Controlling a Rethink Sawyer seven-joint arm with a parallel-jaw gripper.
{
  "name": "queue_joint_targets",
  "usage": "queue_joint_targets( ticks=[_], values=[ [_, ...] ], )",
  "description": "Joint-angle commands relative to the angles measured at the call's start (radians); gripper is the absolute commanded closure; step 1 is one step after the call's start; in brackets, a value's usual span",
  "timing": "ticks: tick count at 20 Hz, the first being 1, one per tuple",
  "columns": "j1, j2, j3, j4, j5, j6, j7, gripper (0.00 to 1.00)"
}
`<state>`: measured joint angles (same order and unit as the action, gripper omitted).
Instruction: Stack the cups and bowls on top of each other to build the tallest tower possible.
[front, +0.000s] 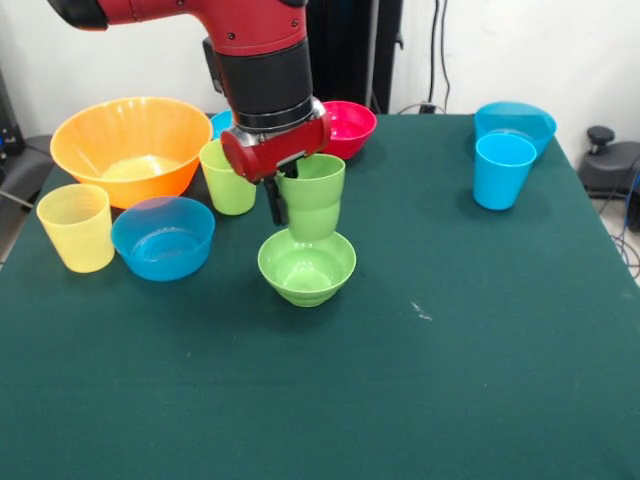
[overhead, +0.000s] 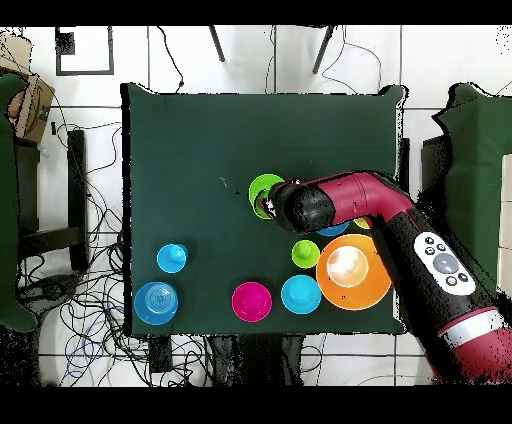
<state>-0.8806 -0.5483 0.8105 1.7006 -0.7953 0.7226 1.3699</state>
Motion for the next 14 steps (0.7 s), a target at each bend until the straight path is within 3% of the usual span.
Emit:
queue_joint_targets(
  ticks=[1,10,14],
  values=[
    [0.012,0.047,0.014,-0.045,-0.093,0.034,-0.327,1.00],
    [0.038,0.035,-0.001,-0.025,-0.110,0.000,-0.230,1.00],
    [0.049,0.033,-0.001,-0.029,-0.111,0.014,-0.238,1.00]
  ],
)
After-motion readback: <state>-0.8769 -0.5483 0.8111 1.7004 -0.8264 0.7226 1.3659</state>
